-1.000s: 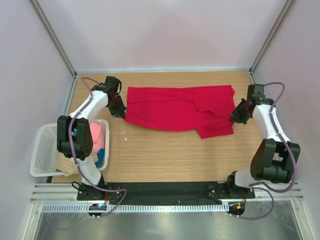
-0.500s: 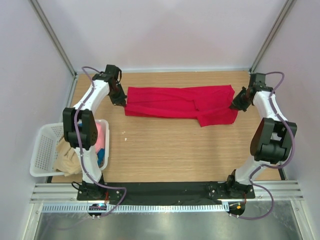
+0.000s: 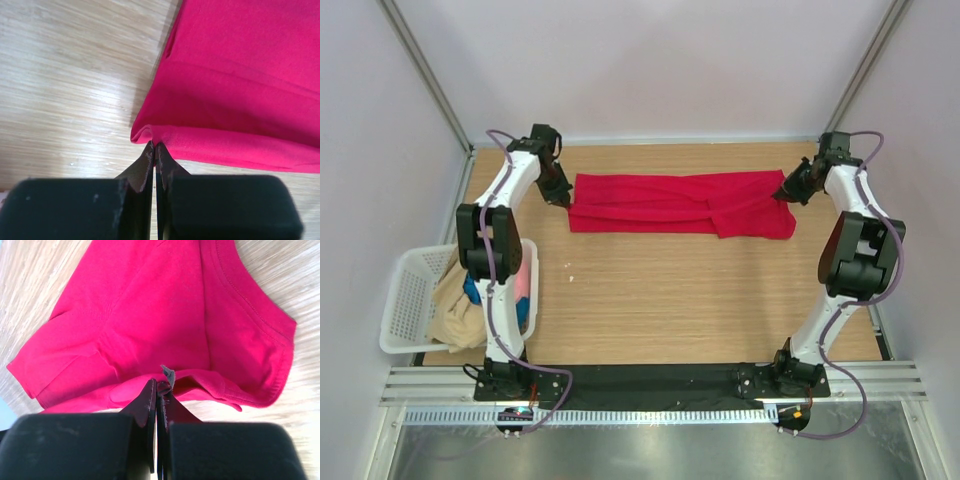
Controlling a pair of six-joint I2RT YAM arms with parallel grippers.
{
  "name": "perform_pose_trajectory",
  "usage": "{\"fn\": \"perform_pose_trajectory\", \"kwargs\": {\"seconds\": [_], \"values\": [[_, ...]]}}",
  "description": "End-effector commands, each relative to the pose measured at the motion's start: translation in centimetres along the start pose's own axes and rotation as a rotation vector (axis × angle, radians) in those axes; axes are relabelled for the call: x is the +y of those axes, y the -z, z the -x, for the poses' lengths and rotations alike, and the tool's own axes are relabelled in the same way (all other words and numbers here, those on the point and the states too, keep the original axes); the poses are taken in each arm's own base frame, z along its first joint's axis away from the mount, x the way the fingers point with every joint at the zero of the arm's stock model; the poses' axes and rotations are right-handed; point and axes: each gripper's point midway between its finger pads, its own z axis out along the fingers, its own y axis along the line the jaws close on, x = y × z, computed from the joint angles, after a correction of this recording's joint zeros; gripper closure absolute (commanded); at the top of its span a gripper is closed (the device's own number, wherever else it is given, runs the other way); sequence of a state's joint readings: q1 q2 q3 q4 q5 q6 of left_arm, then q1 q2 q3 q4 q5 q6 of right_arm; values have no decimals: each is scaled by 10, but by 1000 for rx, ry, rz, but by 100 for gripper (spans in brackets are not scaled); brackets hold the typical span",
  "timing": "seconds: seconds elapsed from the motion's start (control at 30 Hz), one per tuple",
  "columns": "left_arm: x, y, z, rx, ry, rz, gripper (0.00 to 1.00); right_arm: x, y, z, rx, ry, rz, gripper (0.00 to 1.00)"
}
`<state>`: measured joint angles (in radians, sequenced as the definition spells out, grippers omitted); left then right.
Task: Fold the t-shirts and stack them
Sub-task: Fold the tshirt
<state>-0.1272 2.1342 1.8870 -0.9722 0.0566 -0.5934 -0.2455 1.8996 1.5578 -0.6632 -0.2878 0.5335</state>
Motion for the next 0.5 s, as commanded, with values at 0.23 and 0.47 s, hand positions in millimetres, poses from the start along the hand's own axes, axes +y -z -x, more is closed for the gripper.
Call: {"fn": "perform_pose_trajectory", "kwargs": {"seconds": [0.23, 0.47], "values": [[-4, -9, 13, 14, 25, -28, 100, 25, -7, 27, -45, -32, 98, 99], [-6, -14, 22, 7, 29, -26, 100, 27, -10, 33, -59, -54, 104, 99]]}}
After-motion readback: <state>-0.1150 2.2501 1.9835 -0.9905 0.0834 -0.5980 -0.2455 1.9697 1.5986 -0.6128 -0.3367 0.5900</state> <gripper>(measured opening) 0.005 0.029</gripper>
